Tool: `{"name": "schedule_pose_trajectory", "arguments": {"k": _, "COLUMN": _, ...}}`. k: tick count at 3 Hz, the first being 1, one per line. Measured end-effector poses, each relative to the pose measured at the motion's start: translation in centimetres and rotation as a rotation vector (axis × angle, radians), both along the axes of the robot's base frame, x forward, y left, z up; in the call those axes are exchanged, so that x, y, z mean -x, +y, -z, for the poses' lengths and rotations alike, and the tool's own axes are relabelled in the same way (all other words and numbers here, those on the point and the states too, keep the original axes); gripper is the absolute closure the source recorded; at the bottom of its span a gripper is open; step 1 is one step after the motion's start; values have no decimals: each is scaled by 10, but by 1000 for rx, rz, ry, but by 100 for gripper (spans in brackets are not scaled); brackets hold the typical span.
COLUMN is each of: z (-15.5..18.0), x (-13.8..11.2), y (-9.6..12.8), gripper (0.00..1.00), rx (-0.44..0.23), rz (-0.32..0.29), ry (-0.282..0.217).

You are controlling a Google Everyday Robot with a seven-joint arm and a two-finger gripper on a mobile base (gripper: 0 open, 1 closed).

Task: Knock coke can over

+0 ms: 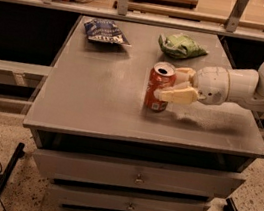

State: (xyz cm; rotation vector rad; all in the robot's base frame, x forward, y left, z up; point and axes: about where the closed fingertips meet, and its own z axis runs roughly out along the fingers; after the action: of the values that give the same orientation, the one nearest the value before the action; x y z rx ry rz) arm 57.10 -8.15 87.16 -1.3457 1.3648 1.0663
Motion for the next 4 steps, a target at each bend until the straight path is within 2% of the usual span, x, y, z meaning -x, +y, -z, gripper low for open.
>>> {"name": "schedule_pose_trajectory", "arguments": {"k": 1, "z": -6, "x": 1, "y": -2, "gripper": 100, "rx": 5, "rz": 0, "ry": 8}}
{"name": "schedule_pose_trajectory", "arguments": {"k": 2, "z": -20, "x": 0, "y": -12, "gripper": 100, "rx": 65, "rz": 24, "ry": -2}}
{"name": "schedule_pose_trajectory", "arguments": {"k": 3, "z": -37, "x": 31, "y": -51, "gripper": 100, "rx": 198, "rz": 69, "ry": -14}}
{"name": "schedule_pose_trajectory", "arguments": {"k": 4, "z": -50, "x": 61, "y": -93, "gripper": 100, "rx": 368, "rz": 125, "ry": -31}}
